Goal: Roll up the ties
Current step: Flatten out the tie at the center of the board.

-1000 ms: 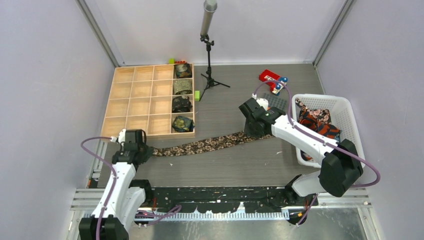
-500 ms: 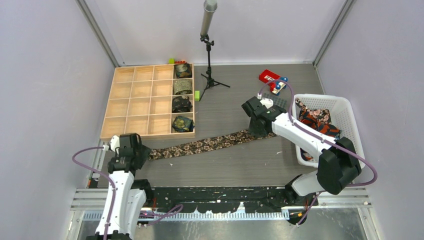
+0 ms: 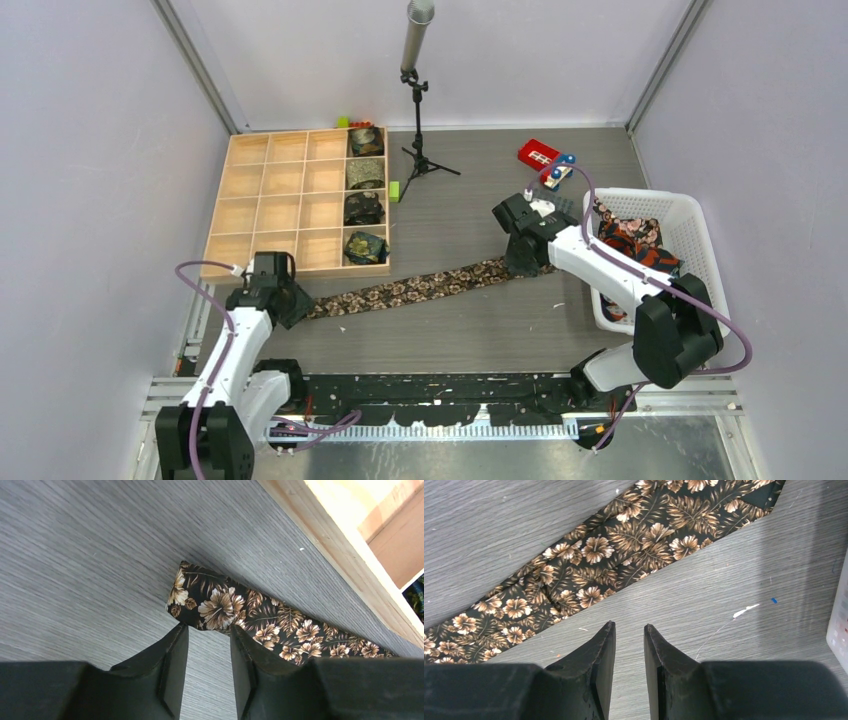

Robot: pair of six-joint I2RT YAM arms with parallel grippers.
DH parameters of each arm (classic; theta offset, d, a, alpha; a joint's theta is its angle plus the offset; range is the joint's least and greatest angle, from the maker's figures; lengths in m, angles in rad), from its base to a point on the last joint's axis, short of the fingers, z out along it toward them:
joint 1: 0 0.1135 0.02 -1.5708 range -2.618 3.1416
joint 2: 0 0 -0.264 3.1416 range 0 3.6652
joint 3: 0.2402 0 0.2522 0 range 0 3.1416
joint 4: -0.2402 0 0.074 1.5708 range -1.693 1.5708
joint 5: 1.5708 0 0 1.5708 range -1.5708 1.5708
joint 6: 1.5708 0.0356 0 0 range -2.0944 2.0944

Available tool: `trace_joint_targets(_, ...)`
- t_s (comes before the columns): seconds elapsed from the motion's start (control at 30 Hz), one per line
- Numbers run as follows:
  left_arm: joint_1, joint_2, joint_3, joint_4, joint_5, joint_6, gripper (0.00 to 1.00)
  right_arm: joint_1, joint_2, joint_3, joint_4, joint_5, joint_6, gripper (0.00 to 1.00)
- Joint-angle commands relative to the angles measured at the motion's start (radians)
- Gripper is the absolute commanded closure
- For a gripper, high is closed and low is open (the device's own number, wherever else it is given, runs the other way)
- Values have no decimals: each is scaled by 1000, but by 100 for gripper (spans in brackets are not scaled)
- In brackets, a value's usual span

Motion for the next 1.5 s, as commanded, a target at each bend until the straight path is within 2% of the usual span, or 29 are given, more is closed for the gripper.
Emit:
trace_joint_targets(0.0,-5,6,34,62,-32,45,66,-28,-20,-15,38,-22,-11,68)
trace_joint_targets(0.27,-4,-36,29,67,-105,32,85,-47,-28,-27,44,-34,-18,68)
trace_joint_targets(0.47,-4,-124,-5,36,-158,-68,100,-71,-45,-71,74,-49,18,69)
trace_joint_targets(0.77,-5,-353,-117,-48,-225,-313,100,-202,-109,-185,145,-76,71,71)
trace_joint_targets(1.0,-5,-542,-161,-143,-301,-449,100,-281,-49,-186,212,-135,66,73)
trace_joint_targets(1.2,-5,-535,-119,-220,-379,-472,100,-340,43,-154,258,-165,42,74)
trace_joint_targets(1.27,-4,-530,-100,-238,-400,-484,96,-361,75,-149,276,-181,36,75)
trace_joint_targets(1.37,-5,-517,-74,-252,-422,-496,83,-387,111,-144,306,-214,28,76)
trace_joint_targets(1.47,-27,-506,-43,-260,-430,-491,55,-397,126,-129,304,-239,16,76)
